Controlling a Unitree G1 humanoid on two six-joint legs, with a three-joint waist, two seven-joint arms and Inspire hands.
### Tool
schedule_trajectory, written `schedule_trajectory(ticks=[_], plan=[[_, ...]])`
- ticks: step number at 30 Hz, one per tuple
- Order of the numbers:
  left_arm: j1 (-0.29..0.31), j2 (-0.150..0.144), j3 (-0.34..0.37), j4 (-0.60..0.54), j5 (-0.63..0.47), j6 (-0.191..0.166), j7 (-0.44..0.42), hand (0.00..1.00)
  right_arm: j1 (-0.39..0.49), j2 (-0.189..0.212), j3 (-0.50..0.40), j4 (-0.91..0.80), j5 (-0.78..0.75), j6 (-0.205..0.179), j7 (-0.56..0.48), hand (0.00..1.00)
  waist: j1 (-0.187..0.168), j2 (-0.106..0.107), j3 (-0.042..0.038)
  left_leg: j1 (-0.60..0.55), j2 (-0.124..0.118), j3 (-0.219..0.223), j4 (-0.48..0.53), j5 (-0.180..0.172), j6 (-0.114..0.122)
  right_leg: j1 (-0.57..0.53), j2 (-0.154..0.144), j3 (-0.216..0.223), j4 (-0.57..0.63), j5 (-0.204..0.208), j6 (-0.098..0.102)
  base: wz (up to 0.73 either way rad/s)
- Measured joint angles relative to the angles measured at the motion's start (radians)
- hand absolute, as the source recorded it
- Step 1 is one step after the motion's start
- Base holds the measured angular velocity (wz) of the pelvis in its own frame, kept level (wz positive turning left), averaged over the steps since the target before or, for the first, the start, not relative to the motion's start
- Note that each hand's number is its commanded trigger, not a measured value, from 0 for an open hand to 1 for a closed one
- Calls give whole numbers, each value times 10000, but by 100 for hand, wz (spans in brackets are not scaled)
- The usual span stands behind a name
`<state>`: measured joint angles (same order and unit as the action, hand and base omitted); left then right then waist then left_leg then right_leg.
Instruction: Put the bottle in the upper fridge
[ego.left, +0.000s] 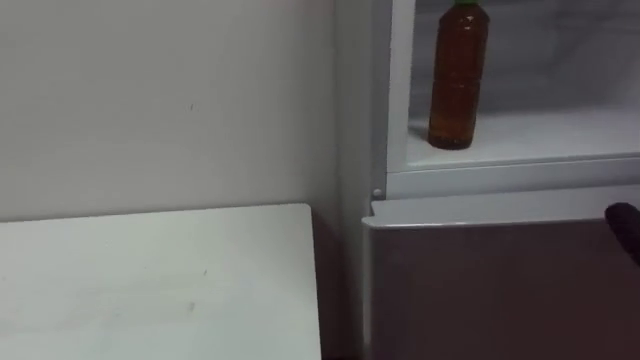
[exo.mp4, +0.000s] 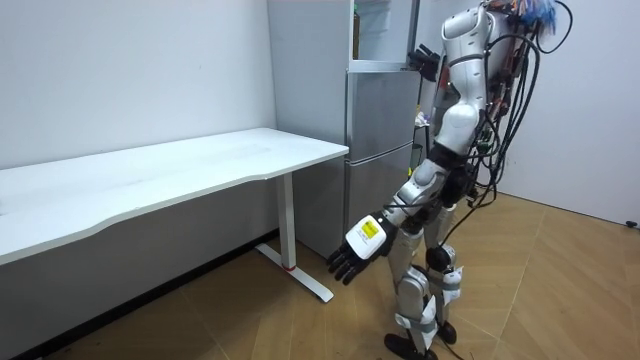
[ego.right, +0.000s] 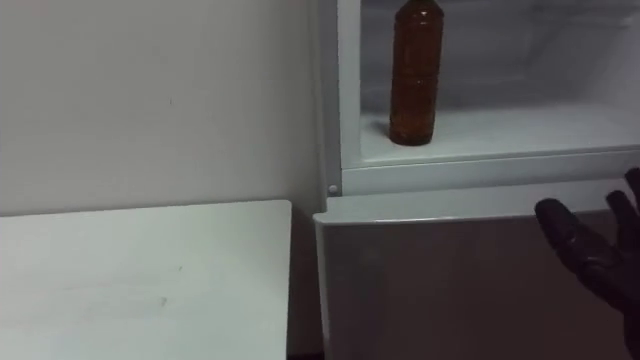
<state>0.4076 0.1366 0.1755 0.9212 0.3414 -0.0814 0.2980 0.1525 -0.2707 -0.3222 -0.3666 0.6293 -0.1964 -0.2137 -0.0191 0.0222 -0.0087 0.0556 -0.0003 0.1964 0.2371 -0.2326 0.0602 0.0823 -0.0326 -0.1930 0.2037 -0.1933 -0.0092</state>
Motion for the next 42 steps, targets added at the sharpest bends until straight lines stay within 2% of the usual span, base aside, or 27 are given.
schedule_trajectory(ticks=[3, 7, 11, 17, 19, 22, 25, 27, 30, 33, 34, 37, 40, 42], plan=[[-145, -58, -222, 350, -34, -159, 128, 0, 199, 120, 117, -22, -970, -215, -690, 0, -5, -38, 3, 26, 16, 75, -33, -5, -6, 8, 22, 67, -26, 0, -3, -7], [-319, -61, -434, 568, -49, -165, 325, 0, 577, 446, 479, 85, -2114, -504, -1859, 0, 64, -38, 3, 35, 45, 217, -90, -25, -36, -99, 171, 520, 0, -1, -5, -13], [-350, -59, -645, 586, -246, -250, 488, 0, 1046, 449, 958, 722, -2236, -698, -2402, 0, 51, -36, 1, 91, 37, 227, -158, -26, -37, -90, 165, 544, 9, -1, -6, -2], [-402, -38, -866, 654, -792, -369, 721, 0, 1372, 601, 1248, 2811, -1284, -725, -3026, 0, -16, -35, 16, 60, 29, 219, -162, -38, -47, -96, 153, 519, -85, -8, -3, 0], [-430, -12, -996, 840, -760, -354, 861, 0, 1611, 960, 1290, 3683, -993, -707, -3222, 0, -34, -30, 15, 78, 38, 216, -182, -47, -62, -32, 166, 522, -174, 0, -4, 0], [-433, -27, -1023, 791, -727, -325, 853, 0, 1803, 1229, 1392, 4690, -719, -665, -3386, 0, -99, -9, 16, 82, 42, 210, -201, -55, -75, -41, 174, 531, -191, -2, -7, 0], [-486, -27, -1024, 619, -729, -325, 852, 0, 1914, 1244, 1550, 5561, -732, -623, -3560, 0, -116, 4, 15, 90, 30, 199, -219, -54, -75, -41, 170, 524, -183, -3, -7, 0], [-509, -9, -1017, 601, -727, -328, 853, 0, 1937, 1231, 1664, 6172, -1041, -662, -3649, 0, -163, 66, 52, 158, 23, 202, -312, -53, -76, 27, 172, 519, -198, -2, -6, 0], [-655, -11, -1082, 614, -752, -329, 850, 0, 1917, 1214, 1945, 7437, -1405, -647, -3822, 0, -127, 43, 49, 213, 3, 204, -358, -53, -76, 43, 159, 526, -243, -22, 0, 0], [-671, -39, -1122, 667, -749, -339, 854, 0, 1807, 1173, 2327, 9714, -2020, -610, -3546, 0, -171, -22, 11, 252, 0, 199, -396, -53, -76, 89, 159, 509, -318, -17, 2, 0], [-683, -61, -1139, 817, -744, -328, 852, 0, 1773, 1176, 2348, 10510, -2009, -412, -3342, 0, -168, -55, -13, 256, -4, 203, -397, -53, -76, 101, 161, 520, -316, -17, 2, 0], [-687, -48, -1165, 893, -752, -208, 799, 0, 1780, 1183, 2418, 11928, -1760, -32, -2743, 0, -182, -45, -8, 268, 0, 203, -403, -59, -86, 145, 164, 513, -308, -16, 4, 0], [-653, -57, -1207, 896, -693, -79, 435, 0, 1868, 1205, 2456, 12358, -1515, 264, -1877, 0, -230, -33, 11, 265, -2, 185, -437, -61, -90, 158, 169, 498, -344, -17, 3, 0], [-654, -64, -1225, 897, -641, -56, 309, 0, 1791, 1207, 2622, 12542, -1539, 271, -1402, 0, -260, -28, 35, 285, -3, 179, -444, -62, -92, 164, 170, 508, -362, -20, 0, 0]])
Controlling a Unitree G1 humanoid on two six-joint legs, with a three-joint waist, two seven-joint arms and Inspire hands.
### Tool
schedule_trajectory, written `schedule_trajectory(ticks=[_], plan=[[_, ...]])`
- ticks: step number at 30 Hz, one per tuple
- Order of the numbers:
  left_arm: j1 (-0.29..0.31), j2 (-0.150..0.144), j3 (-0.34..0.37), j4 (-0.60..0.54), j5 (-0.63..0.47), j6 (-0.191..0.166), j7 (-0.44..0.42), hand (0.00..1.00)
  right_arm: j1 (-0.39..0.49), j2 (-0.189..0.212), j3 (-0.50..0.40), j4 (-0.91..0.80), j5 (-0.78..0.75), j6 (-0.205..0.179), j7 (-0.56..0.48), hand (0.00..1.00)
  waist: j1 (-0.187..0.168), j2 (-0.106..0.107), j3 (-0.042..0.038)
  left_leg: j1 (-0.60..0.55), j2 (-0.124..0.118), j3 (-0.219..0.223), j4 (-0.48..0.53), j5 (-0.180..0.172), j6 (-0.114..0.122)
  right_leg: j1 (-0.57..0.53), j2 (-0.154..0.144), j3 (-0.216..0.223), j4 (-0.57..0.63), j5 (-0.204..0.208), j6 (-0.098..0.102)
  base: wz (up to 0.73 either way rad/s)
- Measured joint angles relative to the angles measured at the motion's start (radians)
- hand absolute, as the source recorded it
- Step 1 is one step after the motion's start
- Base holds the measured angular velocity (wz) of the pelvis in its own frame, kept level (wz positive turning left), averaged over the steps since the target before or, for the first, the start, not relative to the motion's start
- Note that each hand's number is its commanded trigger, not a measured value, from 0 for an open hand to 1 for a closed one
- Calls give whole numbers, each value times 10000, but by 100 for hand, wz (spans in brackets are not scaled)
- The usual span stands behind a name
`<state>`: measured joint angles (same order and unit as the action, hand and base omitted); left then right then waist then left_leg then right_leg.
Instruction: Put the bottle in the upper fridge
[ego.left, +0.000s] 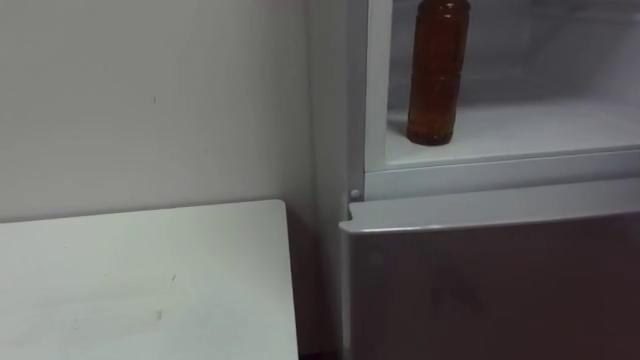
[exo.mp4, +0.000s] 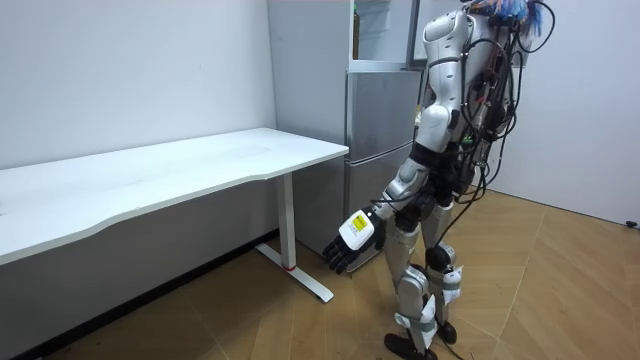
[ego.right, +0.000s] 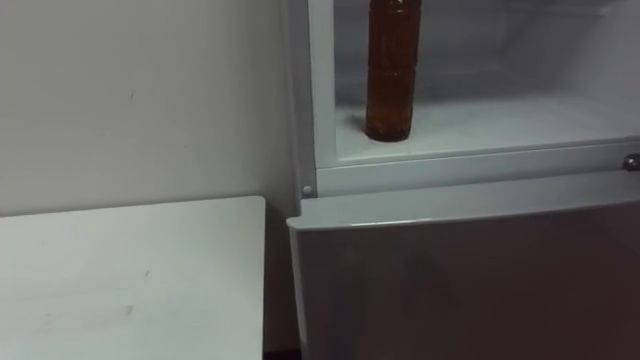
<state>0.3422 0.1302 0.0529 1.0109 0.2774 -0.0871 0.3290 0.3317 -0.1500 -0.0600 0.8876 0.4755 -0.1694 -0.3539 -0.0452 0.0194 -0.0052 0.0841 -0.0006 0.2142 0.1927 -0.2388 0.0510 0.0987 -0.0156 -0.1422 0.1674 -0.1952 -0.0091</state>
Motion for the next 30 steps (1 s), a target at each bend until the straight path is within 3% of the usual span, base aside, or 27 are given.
schedule_trajectory(ticks=[5, 8, 16, 25, 30], plan=[[-179, 4, -106, 371, -490, 48, -408, 0, -403, 13, 382, 579, -56, 200, 1244, 0, -14, -68, 29, -1, 3, 1, 54, -4, 4, -3, -10, 4, -6, -5, 3, 0], [-326, 5, -169, 959, -1705, 344, -1170, 0, -586, 41, 404, 1014, -75, 434, 2161, 0, 25, -62, 34, 123, -2, -8, 57, -5, 5, 69, -9, -6, -10, -5, 3, 0], [-266, 3, -171, 1406, -3631, 1030, -2584, 0, -698, 119, 390, 1346, -92, 1187, 3190, 0, -4, -61, 39, 39, 35, -31, 205, -74, -26, 76, -32, -225, 31, -63, -30, 0], [-326, 15, -185, 1394, -3864, 1407, -3024, 0, -813, 267, 389, 1429, 4, 1509, 3739, 0, -15, -11, 48, -47, 43, -98, 300, -114, -23, 76, -32, -239, 28, -71, -26, 2], [-381, 14, -179, 1397, -4051, 1544, -3010, 0, -867, 269, 372, 1607, 579, 1713, 3548, 0, -21, -14, 47, -47, 43, -99, 294, -113, -23, 64, -27, -224, 31, -76, -27, 0]])
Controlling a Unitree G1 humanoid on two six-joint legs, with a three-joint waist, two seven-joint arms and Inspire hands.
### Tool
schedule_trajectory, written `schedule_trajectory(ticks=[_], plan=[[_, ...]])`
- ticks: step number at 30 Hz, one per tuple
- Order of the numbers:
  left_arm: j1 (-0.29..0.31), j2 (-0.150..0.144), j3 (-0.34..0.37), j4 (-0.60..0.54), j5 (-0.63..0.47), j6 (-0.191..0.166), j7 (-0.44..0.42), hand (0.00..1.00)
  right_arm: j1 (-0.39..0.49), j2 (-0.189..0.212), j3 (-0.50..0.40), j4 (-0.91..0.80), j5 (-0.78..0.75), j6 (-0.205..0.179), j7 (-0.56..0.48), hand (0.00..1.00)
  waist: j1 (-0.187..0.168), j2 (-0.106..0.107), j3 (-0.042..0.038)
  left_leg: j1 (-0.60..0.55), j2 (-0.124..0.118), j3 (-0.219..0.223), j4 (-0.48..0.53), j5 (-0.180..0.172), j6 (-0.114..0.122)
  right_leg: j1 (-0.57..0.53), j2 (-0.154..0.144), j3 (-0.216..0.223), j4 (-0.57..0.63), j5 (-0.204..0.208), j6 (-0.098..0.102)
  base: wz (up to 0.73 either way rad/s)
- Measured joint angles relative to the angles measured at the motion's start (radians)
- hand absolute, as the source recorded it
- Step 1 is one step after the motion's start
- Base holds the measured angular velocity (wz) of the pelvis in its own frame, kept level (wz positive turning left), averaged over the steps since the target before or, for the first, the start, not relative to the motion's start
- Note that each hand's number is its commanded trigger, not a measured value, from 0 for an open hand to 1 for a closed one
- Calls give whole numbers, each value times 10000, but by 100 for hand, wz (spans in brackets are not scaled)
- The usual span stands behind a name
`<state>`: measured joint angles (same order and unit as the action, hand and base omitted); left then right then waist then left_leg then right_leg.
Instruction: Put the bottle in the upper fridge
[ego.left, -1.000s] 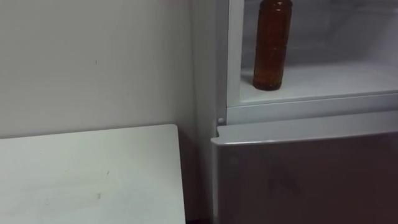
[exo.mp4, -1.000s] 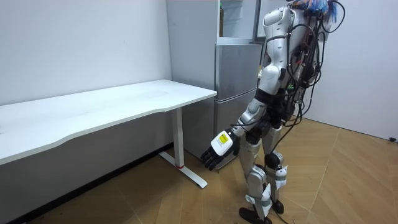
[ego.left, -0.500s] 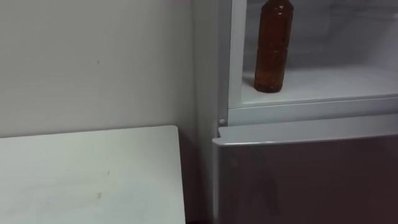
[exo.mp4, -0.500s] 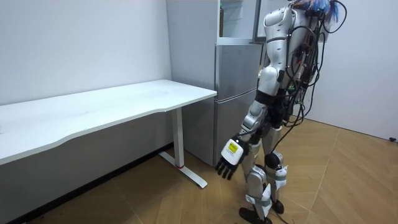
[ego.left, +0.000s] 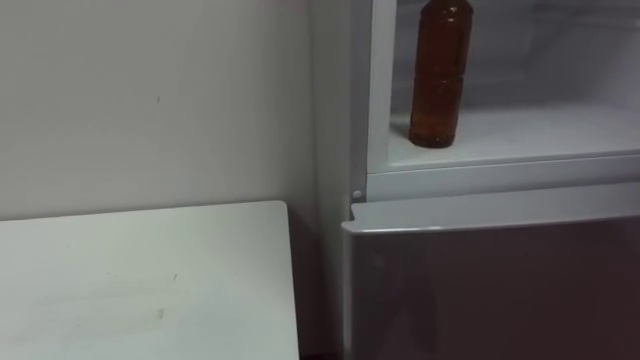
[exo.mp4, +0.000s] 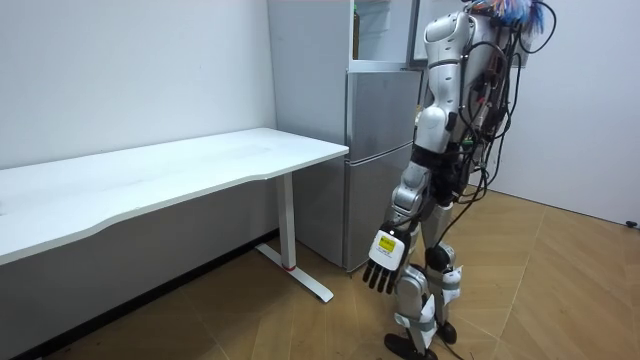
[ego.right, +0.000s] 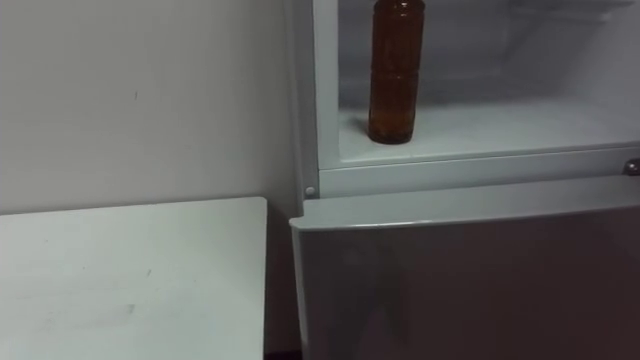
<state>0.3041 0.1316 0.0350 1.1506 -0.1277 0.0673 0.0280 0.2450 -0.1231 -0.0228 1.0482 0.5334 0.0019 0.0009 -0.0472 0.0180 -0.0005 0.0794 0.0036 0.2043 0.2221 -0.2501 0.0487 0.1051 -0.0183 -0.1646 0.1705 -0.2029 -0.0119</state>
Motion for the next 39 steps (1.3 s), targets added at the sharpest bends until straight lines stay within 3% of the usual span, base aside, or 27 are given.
schedule_trajectory(ticks=[5, 9, 12, 14, 19, 23, 26, 28, 31, 39], plan=[[15, 18, 65, 59, -256, 0, 10, 0, 20, 2, -639, -132, 1594, 28, -206, 0, -62, -44, -17, 52, -1, 4, -4, 2, 0, -1, 1, 23, 1, -1, 0, 0], [83, 10, 677, 61, -385, -11, -25, 0, -29, -7, -1954, -553, 4151, 45, -505, 0, -203, -164, -18, 86, -6, 14, -46, 2, -1, 44, 2, 22, 0, -17, 7, 1], [221, 33, 1073, -16, -374, -8, -7, 0, 37, -55, -2985, -1533, 6392, 115, -1135, 0, -338, -242, 0, 158, -10, 60, -81, 0, -1, 57, -1, 70, 12, -33, 14, -4], [241, 121, 1188, -80, -380, -7, 4, 0, 8, -84, -3583, -2253, 7606, -34, -1589, 0, -400, -286, -4, 183, -8, 99, -75, -1, 0, 69, 3, 96, 18, -33, 16, -6], [211, 192, 1600, -248, -388, -7, 59, 0, -281, -128, -4624, -3126, 9248, -183, -2804, 0, -532, -388, -32, 182, -14, 128, -183, 1, -1, 1, 15, 174, 69, -46, 24, -1], [282, 245, 1709, -471, -335, 1, 76, 0, -304, -258, -5105, -4720, 9763, -339, -3852, 0, -634, -467, -50, 184, -43, 160, -225, 1, -1, -72, 28, 252, 201, -135, 33, -4], [320, 266, 2139, -741, -311, 0, 130, 0, -486, -389, -5957, -6072, 10320, -512, -4691, 0, -661, -563, -44, 183, -50, 159, -195, 2, 0, -79, 16, 250, 175, -134, 34, 0], [434, 281, 2357, -944, -295, 3, 276, 0, -794, -540, -6529, -6870, 10268, -837, -5357, 0, -724, -630, -32, 131, -62, 137, -189, 2, 0, -85, 33, 240, 153, -142, 47, 4], [586, 326, 2393, -1193, -287, -7, 370, 0, -1101, -843, -7141, -7657, 10143, -1033, -6122, 0, -873, -664, -11, 126, -91, 104, -245, 4, 4, -85, 38, 237, 177, -154, 68, 6], [561, 324, 2399, -1102, -81, -79, 455, 0, -1200, -1166, -7679, -10204, 9219, -1742, -7232, 0, -1112, -664, -13, 113, -97, 126, -342, 6, 8, -220, 36, 249, 326, -160, 75, -3]])
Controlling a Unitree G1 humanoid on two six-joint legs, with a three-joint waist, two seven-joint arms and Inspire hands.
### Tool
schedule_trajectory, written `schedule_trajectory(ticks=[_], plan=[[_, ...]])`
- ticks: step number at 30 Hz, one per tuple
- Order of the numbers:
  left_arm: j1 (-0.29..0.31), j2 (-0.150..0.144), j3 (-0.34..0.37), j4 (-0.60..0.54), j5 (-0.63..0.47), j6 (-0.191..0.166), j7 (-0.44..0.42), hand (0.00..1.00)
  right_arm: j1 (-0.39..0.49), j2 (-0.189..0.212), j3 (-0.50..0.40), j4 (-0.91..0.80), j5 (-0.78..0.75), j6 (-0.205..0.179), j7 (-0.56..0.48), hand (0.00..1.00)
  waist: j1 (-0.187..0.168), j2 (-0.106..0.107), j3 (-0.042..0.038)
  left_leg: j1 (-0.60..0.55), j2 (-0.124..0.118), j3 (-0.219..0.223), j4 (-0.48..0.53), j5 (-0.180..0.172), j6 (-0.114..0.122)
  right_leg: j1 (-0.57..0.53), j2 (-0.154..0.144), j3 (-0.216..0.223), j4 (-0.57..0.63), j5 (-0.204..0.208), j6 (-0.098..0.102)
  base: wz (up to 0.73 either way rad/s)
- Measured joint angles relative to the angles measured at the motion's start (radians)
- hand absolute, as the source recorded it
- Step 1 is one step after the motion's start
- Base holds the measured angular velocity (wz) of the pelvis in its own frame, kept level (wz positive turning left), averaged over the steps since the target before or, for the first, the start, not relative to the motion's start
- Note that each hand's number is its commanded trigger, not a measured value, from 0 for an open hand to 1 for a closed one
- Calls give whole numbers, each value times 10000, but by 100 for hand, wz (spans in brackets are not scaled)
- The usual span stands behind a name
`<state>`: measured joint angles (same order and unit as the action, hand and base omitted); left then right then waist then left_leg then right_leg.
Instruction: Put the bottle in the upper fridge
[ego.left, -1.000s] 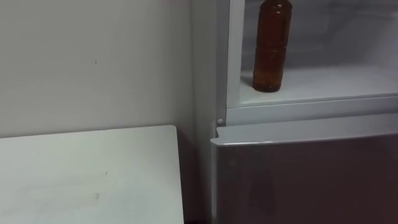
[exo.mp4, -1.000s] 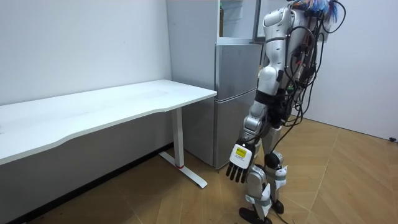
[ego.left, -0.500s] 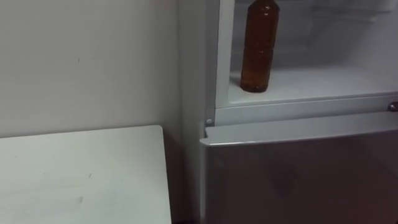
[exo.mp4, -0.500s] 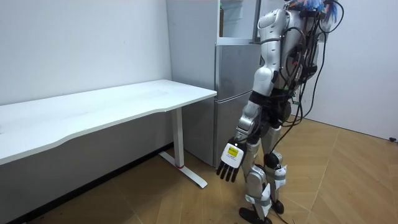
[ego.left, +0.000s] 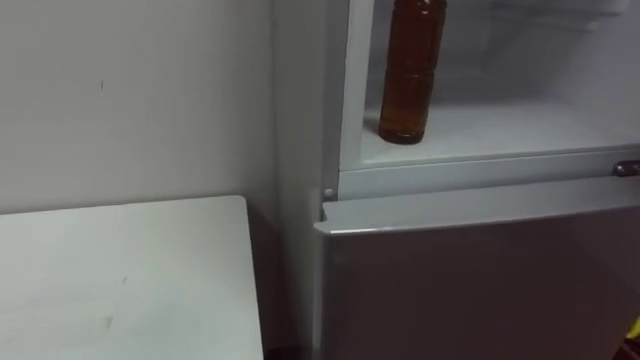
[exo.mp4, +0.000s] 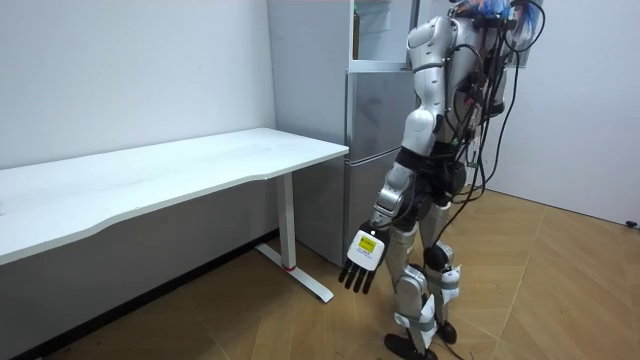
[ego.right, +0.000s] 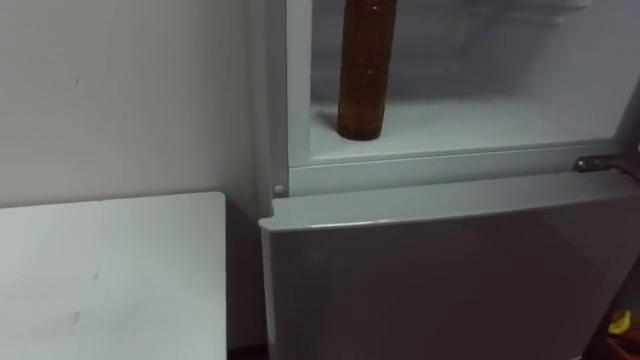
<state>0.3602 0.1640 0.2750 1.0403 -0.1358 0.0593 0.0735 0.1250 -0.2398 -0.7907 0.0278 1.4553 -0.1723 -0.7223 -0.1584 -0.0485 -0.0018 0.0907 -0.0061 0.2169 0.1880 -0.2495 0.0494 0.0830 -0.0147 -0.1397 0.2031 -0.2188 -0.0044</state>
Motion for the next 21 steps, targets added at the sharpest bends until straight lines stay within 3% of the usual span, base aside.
schedule_trajectory(ticks=[7, 14, 21], plan=[[-13, -152, 3, 29, 224, -238, -2, 0, -82, -25, -402, -1842, -2053, -325, -616, 0, -73, 238, -84, -65, -2, 14, 7, 1, 2, -104, 5, -3, 60, 1, 0, 0], [-70, -202, 2, 455, 323, -426, 51, 0, -92, -58, -555, -3176, -3822, -466, -1637, 0, 6, 200, -77, -121, -70, -14, 26, 72, 25, -282, -40, 5, 178, -48, 2, 0], [-111, -204, -34, 613, 316, -525, 90, 0, -81, -172, -244, -3515, -4390, -448, -1853, 0, 9, 184, -75, -163, -74, -7, 19, 88, 44, -312, -60, 27, 179, -55, 14, 0]])
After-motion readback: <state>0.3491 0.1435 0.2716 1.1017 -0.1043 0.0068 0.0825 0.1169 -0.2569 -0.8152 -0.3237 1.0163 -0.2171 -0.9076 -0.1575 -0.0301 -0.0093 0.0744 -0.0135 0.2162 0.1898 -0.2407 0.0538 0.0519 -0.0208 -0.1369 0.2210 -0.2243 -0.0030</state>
